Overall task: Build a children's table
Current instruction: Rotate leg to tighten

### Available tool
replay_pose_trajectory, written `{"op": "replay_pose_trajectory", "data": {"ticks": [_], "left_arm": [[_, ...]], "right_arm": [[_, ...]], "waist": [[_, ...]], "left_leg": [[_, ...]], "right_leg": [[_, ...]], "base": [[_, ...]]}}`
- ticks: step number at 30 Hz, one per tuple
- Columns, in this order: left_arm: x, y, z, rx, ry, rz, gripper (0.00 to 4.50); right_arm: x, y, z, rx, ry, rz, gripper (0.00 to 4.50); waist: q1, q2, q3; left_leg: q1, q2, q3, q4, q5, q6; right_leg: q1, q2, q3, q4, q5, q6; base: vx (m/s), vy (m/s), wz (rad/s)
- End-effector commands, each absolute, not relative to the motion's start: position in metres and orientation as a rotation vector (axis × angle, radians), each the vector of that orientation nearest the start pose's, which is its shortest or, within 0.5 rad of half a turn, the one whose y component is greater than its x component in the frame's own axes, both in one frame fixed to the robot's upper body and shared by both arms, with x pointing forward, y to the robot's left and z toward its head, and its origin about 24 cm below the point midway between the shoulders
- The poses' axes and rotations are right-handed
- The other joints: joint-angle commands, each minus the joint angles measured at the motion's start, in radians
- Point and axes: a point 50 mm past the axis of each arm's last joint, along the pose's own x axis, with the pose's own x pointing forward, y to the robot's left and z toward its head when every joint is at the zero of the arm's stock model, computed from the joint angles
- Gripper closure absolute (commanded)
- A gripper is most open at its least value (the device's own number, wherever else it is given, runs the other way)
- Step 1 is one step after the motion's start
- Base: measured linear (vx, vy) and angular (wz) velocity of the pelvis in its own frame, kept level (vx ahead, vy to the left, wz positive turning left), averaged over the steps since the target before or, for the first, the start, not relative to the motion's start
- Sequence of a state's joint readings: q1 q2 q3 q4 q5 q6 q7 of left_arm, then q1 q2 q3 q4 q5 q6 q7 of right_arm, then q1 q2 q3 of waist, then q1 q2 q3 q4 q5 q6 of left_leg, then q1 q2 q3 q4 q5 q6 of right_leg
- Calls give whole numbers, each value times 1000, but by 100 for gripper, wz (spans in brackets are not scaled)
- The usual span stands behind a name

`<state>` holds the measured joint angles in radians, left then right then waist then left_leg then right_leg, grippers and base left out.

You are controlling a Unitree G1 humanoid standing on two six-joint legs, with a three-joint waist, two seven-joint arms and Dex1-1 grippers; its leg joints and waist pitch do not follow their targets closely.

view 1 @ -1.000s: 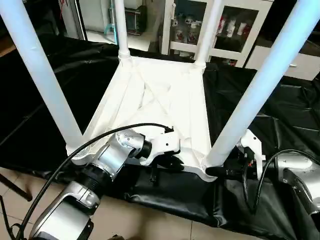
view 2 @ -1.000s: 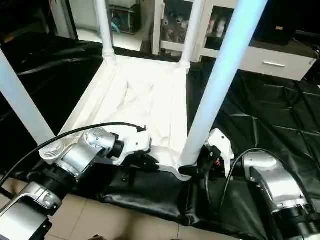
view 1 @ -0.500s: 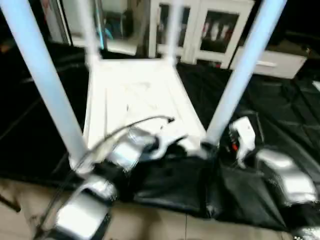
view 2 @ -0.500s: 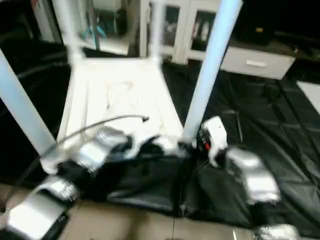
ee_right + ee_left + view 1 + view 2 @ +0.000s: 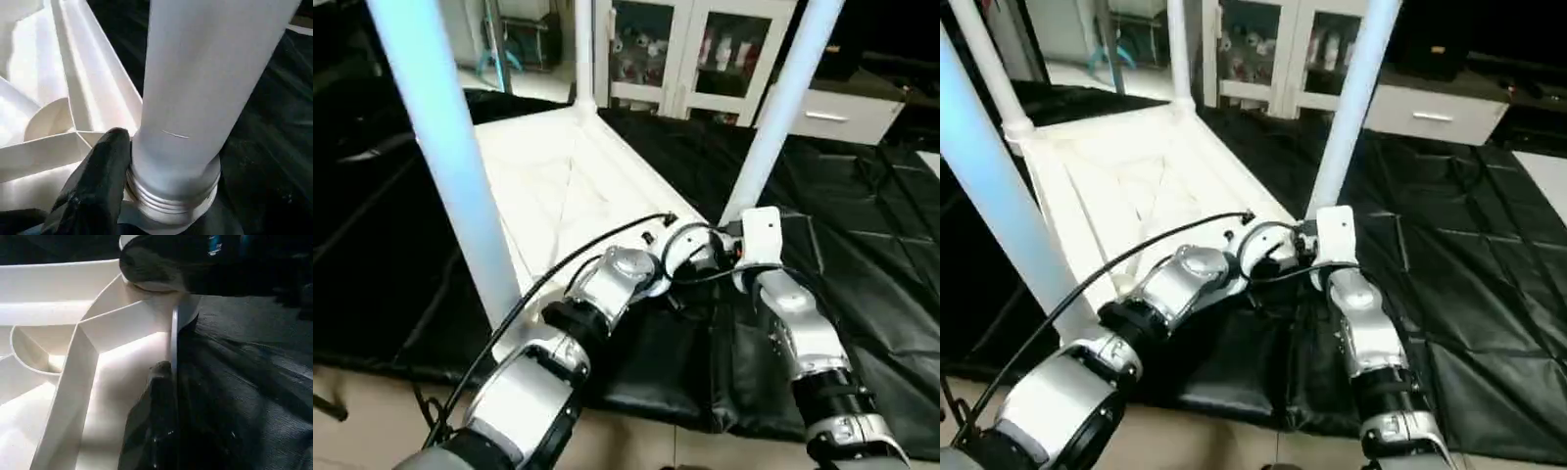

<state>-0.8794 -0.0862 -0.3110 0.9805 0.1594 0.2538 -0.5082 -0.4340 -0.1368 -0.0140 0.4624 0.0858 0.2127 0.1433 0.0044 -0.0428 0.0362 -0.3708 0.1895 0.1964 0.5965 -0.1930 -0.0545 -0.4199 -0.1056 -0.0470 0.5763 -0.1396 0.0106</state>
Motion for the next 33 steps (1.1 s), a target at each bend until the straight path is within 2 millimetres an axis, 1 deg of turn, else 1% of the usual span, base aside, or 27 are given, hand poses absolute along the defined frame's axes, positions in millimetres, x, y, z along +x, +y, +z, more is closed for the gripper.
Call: {"op": "replay_pose_trajectory", "data": {"ticks": [1, 2, 3, 4, 5, 6, 7, 8, 9, 10, 11, 12, 13, 14, 15, 17, 19, 20, 22, 23, 25, 28, 29, 30, 31, 32, 33], "left_arm": [[365, 17, 73, 478, 335, -798, 450], [365, 19, 72, 480, 335, -798, 450], [366, 20, 72, 479, 334, -798, 450], [365, 22, 71, 486, 334, -810, 450], [365, 24, 71, 494, 334, -824, 450], [363, 26, 70, 501, 333, -848, 450], [361, 28, 68, 512, 332, -891, 450], [359, 31, 66, 523, 337, -925, 450], [357, 32, 66, 533, 336, -945, 450], [356, 33, 65, 545, 329, -972, 450], [349, 38, 61, 559, 352, -1059, 450], [345, 40, 59, 564, 357, -1111, 450], [344, 40, 59, 565, 358, -1124, 450], [339, 45, 56, 577, 371, -1189, 450], [339, 46, 56, 578, 372, -1191, 450], [334, 53, 54, 580, 396, -1241, 450], [332, 56, 54, 579, 398, -1272, 450], [327, 60, 54, 571, 408, -1321, 450], [317, 63, 56, 567, 387, -1445, 450], [313, 64, 57, 557, 387, -1486, 450], [308, 64, 59, 548, 387, -1535, 450], [303, 63, 59, 542, 398, -1570, 450], [301, 62, 60, 540, 400, -1583, 450], [300, 62, 60, 539, 400, -1587, 450], [299, 62, 60, 538, 398, -1592, 450], [299, 61, 61, 538, 397, -1594, 450], [297, 61, 61, 537, 395, -1599, 450]], "right_arm": [[315, -132, 28, 59, 286, 391, 195], [313, -133, 31, 82, 267, 410, 195], [312, -135, 33, 94, 255, 412, 195], [310, -139, 35, 110, 244, 415, 154], [308, -142, 37, 117, 237, 419, 163], [306, -147, 39, 114, 228, 418, 159], [303, -153, 42, 111, 222, 429, 159], [300, -158, 45, 106, 217, 441, 121], [299, -161, 46, 108, 213, 443, 114], [298, -165, 48, 111, 208, 449, 117], [295, -174, 54, 101, 198, 489, 116], [293, -178, 57, 98, 197, 521, 101], [292, -179, 58, 97, 196, 530, 81], [289, -188, 64, 68, 191, 580, 71], [288, -189, 64, 65, 191, 582, 69], [282, -200, 72, 29, 205, 666, 53], [277, -202, 74, 15, 224, 735, 28], [269, -205, 75, -12, 265, 823, 24], [260, -209, 73, -33, 338, 922, 9], [258, -210, 72, -44, 361, 958, 9], [258, -209, 69, -83, 388, 990, 9], [261, -205, 67, -124, 396, 1024, 9], [265, -203, 65, -142, 393, 1023, 9], [266, -202, 65, -147, 393, 1023, 9], [267, -201, 65, -149, 391, 1028, 9], [268, -201, 66, -145, 388, 1033, 9], [269, -199, 66, -131, 383, 1047, 9]], "waist": [[11, -8, -62], [10, -7, -60], [8, -6, -59], [4, -6, -61], [3, -5, -61], [4, -6, -65], [7, -8, -66], [17, -5, -68], [20, 0, -65], [21, 1, -63], [26, 0, -62], [30, 1, -62], [37, 3, -60], [37, 4, -58], [43, 6, -58], [49, 6, -57], [56, 5, -56], [55, 5, -56], [60, 1, -57], [60, -1, -56], [59, -2, -55], [62, -1, -54], [62, -4, -55], [60, -2, -54], [64, -1, -54], [65, -4, -54], [66, -4, -55]], "left_leg": [[3, 24, -10, -71, -228, 90], [-4, 25, -14, -75, -236, 100], [-8, 26, -17, -77, -245, 99], [-7, 28, -20, -78, -251, 88], [-4, 30, -19, -77, -253, 84], [-2, 30, -16, -70, -217, 82], [-2, 30, -15, -68, -198, 88], [-3, 32, -13, -64, -146, 105], [-1, 32, -9, -63, -116, 122], [-1, 31, -8, -63, -117, 128], [0, 30, -6, -63, -126, 133], [1, 34, -8, -64, -134, 133], [5, 37, -6, -65, -143, 131], [5, 37, -4, -65, -153, 126], [10, 39, -5, -66, -178, 115], [12, 41, -5, -69, -204, 94], [13, 42, -5, -70, -205, 82], [12, 41, -5, -70, -207, 81], [8, 43, -8, -70, -198, 86], [7, 43, -6, -69, -195, 87], [6, 42, -4, -68, -201, 86], [13, 44, -3, -68, -223, 65], [12, 45, -4, -69, -221, 61], [8, 44, -5, -71, -214, 55], [15, 45, -3, -69, -215, 52], [15, 43, -1, -68, -214, 55], [13, 43, -2, -68, -208, 56]], "right_leg": [[53, -29, 19, -64, -206, -211], [59, -30, 18, -65, -227, -199], [62, -30, 17, -65, -249, -191], [61, -32, 15, -70, -287, -181], [56, -33, 18, -71, -291, -185], [54, -30, 21, -63, -231, -213], [55, -29, 23, -59, -202, -223], [57, -29, 24, -48, -133, -241], [51, -24, 25, -44, -88, -258], [51, -24, 24, -45, -84, -262], [52, -25, 25, -46, -96, -264], [55, -27, 25, -45, -103, -265], [52, -27, 27, -46, -116, -266], [48, -26, 28, -49, -127, -266], [47, -27, 27, -50, -149, -264], [45, -26, 28, -51, -176, -256], [45, -26, 30, -50, -177, -247], [45, -25, 30, -49, -178, -247], [52, -30, 31, -46, -169, -247], [50, -32, 32, -45, -173, -249], [45, -31, 31, -47, -193, -246], [37, -31, 32, -54, -253, -232], [37, -31, 31, -52, -254, -231], [39, -30, 31, -50, -253, -230], [34, -29, 33, -51, -247, -227], [35, -28, 34, -50, -242, -229], [37, -29, 34, -50, -239, -227]], "base": [[0, 0, 0], [0, 0, 0], [0, 0, 0], [0, 0, 0], [0, 0, 0], [0, 0, 0], [0, 0, 0], [0, 0, 0], [0, 0, 0], [0, 0, 0], [0, 0, 0], [0, 0, 0], [0, 0, 0], [0, 0, 0], [0, 0, 0], [0, 0, 0], [0, 0, 0], [0, 0, 0], [0, 0, 0], [0, 0, 0], [0, 0, 0], [0, 0, 0], [0, 0, 0], [0, 0, 0], [0, 0, 0], [0, 0, 0], [0, 0, 0]]}}
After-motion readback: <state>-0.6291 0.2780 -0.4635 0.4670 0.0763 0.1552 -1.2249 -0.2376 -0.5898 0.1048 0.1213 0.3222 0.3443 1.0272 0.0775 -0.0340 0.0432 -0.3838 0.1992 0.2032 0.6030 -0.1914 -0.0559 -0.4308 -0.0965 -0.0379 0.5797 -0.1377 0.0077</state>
